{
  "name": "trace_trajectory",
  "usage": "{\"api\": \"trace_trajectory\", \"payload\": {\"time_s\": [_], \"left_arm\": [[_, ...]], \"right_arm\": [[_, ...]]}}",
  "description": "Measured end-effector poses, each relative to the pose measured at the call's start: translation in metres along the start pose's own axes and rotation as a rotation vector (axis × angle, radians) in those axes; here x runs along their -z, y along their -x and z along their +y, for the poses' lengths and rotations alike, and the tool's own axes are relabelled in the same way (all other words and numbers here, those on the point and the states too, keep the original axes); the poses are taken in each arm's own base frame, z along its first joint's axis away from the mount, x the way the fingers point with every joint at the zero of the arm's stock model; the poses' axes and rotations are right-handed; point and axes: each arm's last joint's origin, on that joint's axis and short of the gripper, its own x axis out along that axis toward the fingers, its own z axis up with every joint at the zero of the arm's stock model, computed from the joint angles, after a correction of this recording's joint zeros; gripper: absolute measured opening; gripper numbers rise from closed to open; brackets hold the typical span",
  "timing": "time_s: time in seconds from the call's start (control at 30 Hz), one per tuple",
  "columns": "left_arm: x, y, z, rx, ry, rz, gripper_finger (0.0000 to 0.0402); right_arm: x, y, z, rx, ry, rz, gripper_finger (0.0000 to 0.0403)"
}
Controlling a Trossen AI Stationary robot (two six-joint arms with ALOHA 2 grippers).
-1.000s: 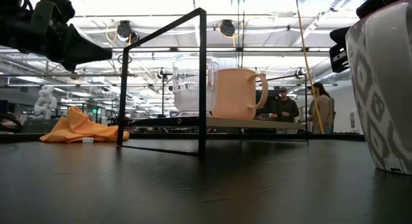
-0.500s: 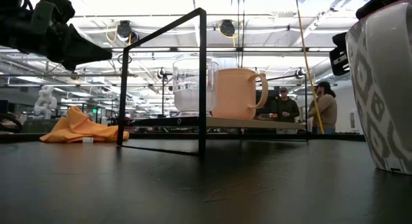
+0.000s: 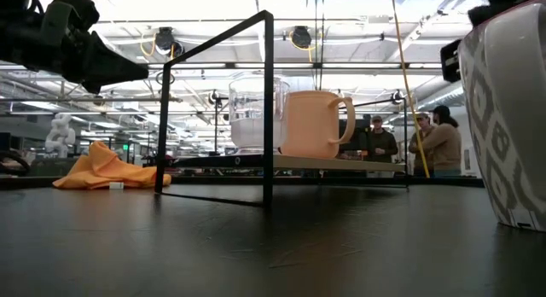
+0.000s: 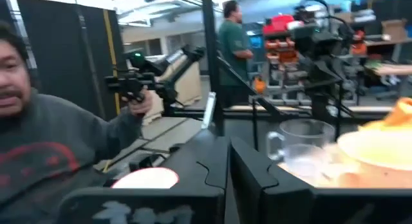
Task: Stack small to large cups/mugs on shelf
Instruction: Put the gray mug on the shelf
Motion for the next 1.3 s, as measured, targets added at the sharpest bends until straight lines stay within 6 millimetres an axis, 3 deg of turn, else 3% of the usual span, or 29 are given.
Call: {"api": "trace_trajectory", "payload": {"time_s": [0.4,0.5,0.67,1.07,1.3], "left_arm": [[0.0,0.0,0.0,0.0,0.002,0.0,0.0005],[0.0,0.0,0.0,0.0,0.004,-0.001,0.0017],[0.0,0.0,0.0,0.001,0.023,0.0,0.0028],[0.0,0.0,0.0,0.002,0.03,0.0,0.0003],[0.0,0.0,0.0,0.002,0.029,0.0,0.0026]], "right_arm": [[-0.002,-0.015,0.017,-0.188,0.06,-0.026,0.0001],[0.004,-0.02,0.019,-0.175,0.054,0.03,0.0001],[-0.003,-0.032,0.024,-0.192,0.084,0.059,0.0],[-0.006,-0.054,0.034,-0.196,0.091,0.089,0.0],[-0.017,-0.079,0.043,-0.172,0.088,0.119,0.0]]}}
